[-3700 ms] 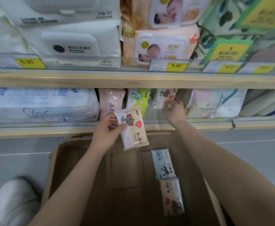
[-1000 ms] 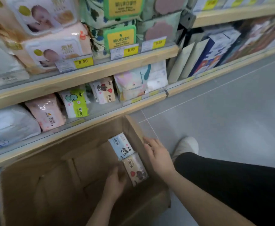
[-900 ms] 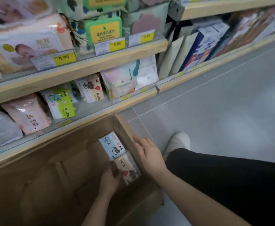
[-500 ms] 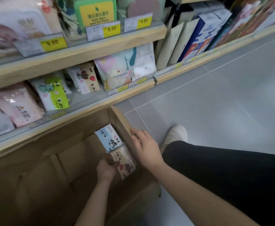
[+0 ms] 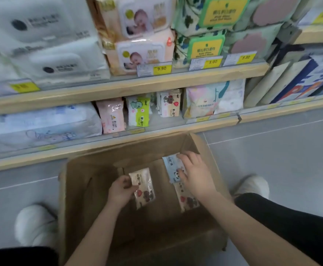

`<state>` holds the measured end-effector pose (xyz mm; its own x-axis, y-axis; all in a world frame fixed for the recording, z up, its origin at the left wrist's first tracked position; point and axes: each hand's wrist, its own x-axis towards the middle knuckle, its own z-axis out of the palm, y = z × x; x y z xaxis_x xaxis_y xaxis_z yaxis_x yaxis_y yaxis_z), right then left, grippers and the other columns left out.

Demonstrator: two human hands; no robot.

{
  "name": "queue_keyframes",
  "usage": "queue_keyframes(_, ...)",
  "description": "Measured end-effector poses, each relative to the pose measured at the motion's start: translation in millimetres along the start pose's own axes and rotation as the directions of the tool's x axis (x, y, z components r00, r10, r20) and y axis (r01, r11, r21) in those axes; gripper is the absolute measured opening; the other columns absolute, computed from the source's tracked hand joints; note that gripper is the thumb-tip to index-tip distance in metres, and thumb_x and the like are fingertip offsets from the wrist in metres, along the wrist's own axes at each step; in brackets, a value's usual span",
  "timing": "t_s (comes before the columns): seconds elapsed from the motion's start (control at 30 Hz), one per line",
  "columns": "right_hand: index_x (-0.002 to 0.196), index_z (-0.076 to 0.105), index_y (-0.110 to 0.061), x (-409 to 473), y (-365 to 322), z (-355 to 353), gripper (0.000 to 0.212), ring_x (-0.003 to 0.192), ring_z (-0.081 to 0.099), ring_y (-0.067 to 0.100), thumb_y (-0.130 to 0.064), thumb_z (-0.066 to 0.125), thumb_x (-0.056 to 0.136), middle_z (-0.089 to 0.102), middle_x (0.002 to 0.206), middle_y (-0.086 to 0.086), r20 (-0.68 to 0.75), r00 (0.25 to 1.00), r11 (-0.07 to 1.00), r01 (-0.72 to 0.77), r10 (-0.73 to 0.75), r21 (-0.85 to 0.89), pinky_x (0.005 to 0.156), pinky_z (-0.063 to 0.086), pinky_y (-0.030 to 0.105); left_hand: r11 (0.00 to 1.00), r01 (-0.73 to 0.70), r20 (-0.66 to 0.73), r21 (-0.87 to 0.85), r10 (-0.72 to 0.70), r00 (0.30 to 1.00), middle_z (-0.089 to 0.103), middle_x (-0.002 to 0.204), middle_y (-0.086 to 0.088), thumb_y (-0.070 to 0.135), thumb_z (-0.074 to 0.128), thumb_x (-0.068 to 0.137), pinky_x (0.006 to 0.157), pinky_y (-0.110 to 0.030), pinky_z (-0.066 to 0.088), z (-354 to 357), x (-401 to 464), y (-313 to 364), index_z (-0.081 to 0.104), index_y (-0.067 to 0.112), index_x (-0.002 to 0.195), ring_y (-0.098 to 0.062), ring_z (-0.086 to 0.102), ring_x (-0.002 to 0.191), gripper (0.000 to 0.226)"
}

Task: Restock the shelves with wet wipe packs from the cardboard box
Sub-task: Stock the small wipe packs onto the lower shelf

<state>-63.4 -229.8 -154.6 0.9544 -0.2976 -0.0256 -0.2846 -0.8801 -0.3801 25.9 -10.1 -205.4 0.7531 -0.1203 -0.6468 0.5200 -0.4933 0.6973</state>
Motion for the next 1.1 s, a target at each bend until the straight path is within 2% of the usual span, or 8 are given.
queue_keyframes(0.1,0.142,0.034,-0.021,22,-6,34,0.056,0.131,0.035,0.022,-0.030,0.057,0.092,0.039,0.141,0.003,0.214,0.933,0.944,-0.316,0.291,0.095,0.107,0.036,0.037,0.999,-0.012,-0.023,-0.040,0.011,1.000,0.062,0.086,-0.009,-0.007,0.069,0.076,0.074,-0.047,0.056,-15,7,-4,0.054,0.013,0.077,-0.028,0.062,0.085,0.025)
queue_keyframes(0.17,0.143,0.030,-0.021,34,-3,57,0.060,0.133,0.032,0.026,-0.033,0.058,0.091,0.036,0.142,0.007,0.295,0.869,0.894,-0.440,0.398,0.090,0.107,0.036,0.041,0.998,-0.012,-0.025,-0.059,0.010,1.000,0.061,0.083,-0.005,-0.008,0.068,0.077,0.069,-0.043,0.055,-19,14,-12,0.054,0.013,0.078,-0.026,0.061,0.083,0.025)
queue_keyframes(0.27,0.143,0.028,-0.021,45,6,84,0.064,0.129,0.033,0.031,-0.040,0.058,0.089,0.036,0.141,0.013,0.343,0.819,0.875,-0.484,0.460,-0.017,0.104,0.036,0.042,0.999,0.009,-0.018,-0.047,-0.010,1.000,0.061,0.085,-0.003,-0.006,0.068,0.078,0.066,-0.038,0.056,-21,24,-22,0.054,0.015,0.078,-0.022,0.061,0.084,0.025)
queue_keyframes(0.4,0.138,0.032,-0.016,52,10,107,0.068,0.122,0.040,0.032,-0.040,0.064,0.083,0.043,0.134,0.014,0.299,0.813,0.863,-0.497,0.500,-0.090,0.096,0.039,0.040,1.000,0.025,0.000,-0.010,-0.025,1.000,0.061,0.088,0.002,-0.001,0.070,0.078,0.076,-0.044,0.057,-21,39,-34,0.054,0.018,0.080,-0.021,0.061,0.088,0.025)
queue_keyframes(0.67,0.122,0.037,-0.012,53,5,92,0.064,0.114,0.045,0.031,-0.032,0.072,0.073,0.046,0.124,0.011,0.217,0.863,0.887,-0.461,0.455,-0.026,0.088,0.043,0.039,0.998,-0.056,0.004,0.002,0.056,0.998,0.066,0.085,0.003,0.000,0.073,0.075,0.085,-0.049,0.053,-17,37,-29,0.055,0.018,0.077,-0.023,0.064,0.087,0.026)
queue_keyframes(0.83,0.113,0.043,-0.022,55,-17,40,0.058,0.106,0.052,0.022,-0.029,0.079,0.069,0.047,0.114,0.000,0.209,0.932,0.932,-0.331,0.298,0.146,0.074,0.041,0.028,0.987,-0.162,0.001,-0.009,0.162,0.987,0.067,0.086,0.002,-0.001,0.073,0.075,0.085,-0.047,0.054,-23,20,4,0.056,0.017,0.078,-0.020,0.066,0.088,0.025)
queue_keyframes(1.0,0.092,0.047,-0.024,66,-58,-13,0.046,0.088,0.054,0.015,-0.034,0.082,0.065,0.051,0.104,-0.002,0.169,0.968,0.898,-0.235,0.184,0.371,0.066,0.048,0.031,0.957,-0.289,0.036,-0.012,0.290,0.956,0.070,0.096,-0.010,-0.004,0.068,0.079,0.083,-0.051,0.054,-59,7,51,0.057,0.004,0.089,-0.027,0.067,0.096,0.017)
queue_keyframes(1.1,0.086,0.051,-0.018,87,-82,-32,0.039,0.084,0.052,0.012,-0.031,0.082,0.067,0.052,0.104,0.002,0.078,0.987,0.858,-0.161,0.141,0.488,0.062,0.039,0.017,0.942,-0.334,0.004,-0.041,0.334,0.942,0.070,0.102,-0.012,-0.004,0.066,0.080,0.082,-0.048,0.055,-88,2,79,0.057,-0.001,0.098,-0.025,0.067,0.097,0.020)
